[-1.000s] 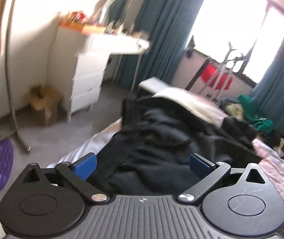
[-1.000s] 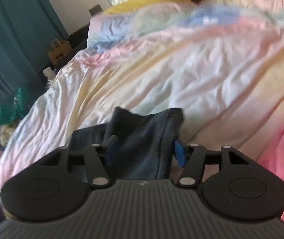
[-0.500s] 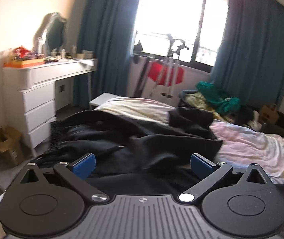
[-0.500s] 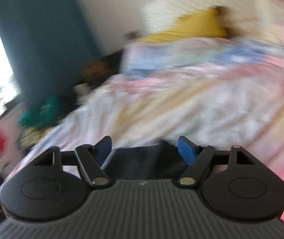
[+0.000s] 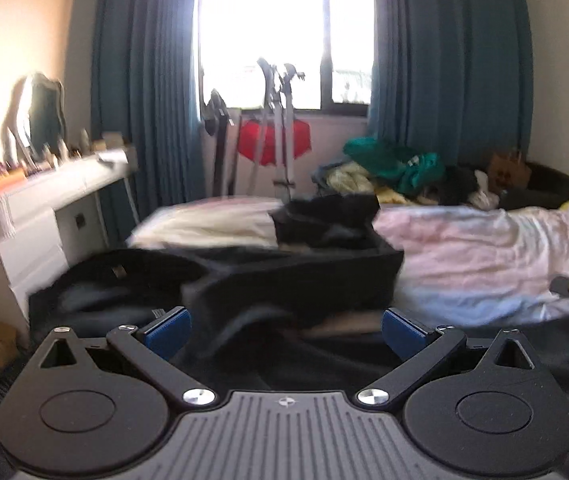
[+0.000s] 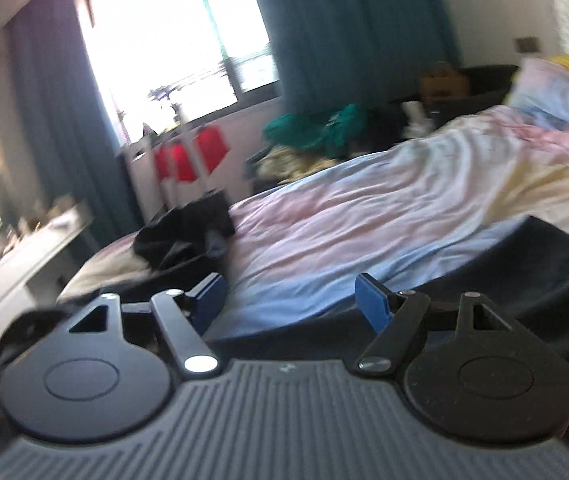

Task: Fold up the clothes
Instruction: 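Move the right gripper toward a pant leg hem to grasp it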

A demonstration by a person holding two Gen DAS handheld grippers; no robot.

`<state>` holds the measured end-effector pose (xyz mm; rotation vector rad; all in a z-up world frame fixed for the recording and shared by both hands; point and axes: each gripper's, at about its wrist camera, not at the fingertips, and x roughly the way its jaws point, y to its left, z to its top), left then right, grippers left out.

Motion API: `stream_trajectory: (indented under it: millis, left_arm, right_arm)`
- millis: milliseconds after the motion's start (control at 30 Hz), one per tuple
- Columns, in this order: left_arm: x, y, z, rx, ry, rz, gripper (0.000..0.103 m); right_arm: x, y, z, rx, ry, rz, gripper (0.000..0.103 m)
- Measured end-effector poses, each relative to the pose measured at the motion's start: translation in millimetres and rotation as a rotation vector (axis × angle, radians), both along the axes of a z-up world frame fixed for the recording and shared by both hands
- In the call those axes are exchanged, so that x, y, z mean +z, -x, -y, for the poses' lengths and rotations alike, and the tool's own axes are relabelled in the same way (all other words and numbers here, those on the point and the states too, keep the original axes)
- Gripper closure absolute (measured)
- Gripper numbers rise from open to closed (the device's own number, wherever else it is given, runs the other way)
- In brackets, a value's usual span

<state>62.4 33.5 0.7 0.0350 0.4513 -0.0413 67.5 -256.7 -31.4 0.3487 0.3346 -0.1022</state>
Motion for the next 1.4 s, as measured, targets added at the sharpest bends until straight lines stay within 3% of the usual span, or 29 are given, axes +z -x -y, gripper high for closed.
stream_trajectory:
  millis: [133, 233, 400, 567, 800, 967, 1033, 1133, 1233, 1400]
  left_arm:
    - [-36.7, -5.3, -13.3, 0.000, 0.009, -0.050, 0.000]
    - [-47.5, -4.3, -26.0, 0.012, 0.036, -0.084, 0.000]
    - [-48.0, 7.4, -37.6, 0.020, 0.068, -0.059, 0.000]
    - [-54.6, 9.2, -35.1, -0.012, 0.123, -0.069, 0.000]
    - [-55.2, 17.6, -22.4, -0.023, 0.084, -0.039, 0.000]
    - [-58.7, 23.9, -19.6, -0.004, 0.091, -0.046, 0.000]
    - [-60.7, 22.5, -18.5, 0.010, 0.103, -0.060, 0.000]
    - [-63.7, 18.9, -3.4, 0.079, 0.003, -0.061, 0.000]
    - [-71.2, 13.7, 9.5, 0.062, -0.066, -0.061, 0.000]
    - [-88.1, -11.7, 8.3, -0.040, 0.067, -0.132, 0.000]
  right_arm:
    - [-5.2, -7.9, -19.9, 0.055, 0.049, 0.014, 0.028]
    - [-8.7, -11.0, -31.3, 0.088, 0.070, 0.017, 0.028]
    - [-10.0, -11.4, -40.8, 0.095, 0.114, 0.012, 0.028]
    - [-13.3, -12.1, -37.0, 0.079, 0.091, -0.002, 0.028]
    - [-17.5, -9.9, -37.4, 0.085, 0.084, -0.018, 0.028]
    - [-16.4, -17.4, -35.8, 0.158, 0.003, -0.044, 0.028]
    - [-13.5, -34.9, -32.1, 0.181, -0.040, -0.070, 0.028]
    - [-9.9, -78.4, -31.2, 0.190, -0.038, -0.113, 0.029]
    - [-7.3, -135.3, -32.6, 0.196, -0.011, -0.149, 0.036]
    - [-16.9, -246.4, -36.1, 0.169, -0.052, -0.178, 0.036]
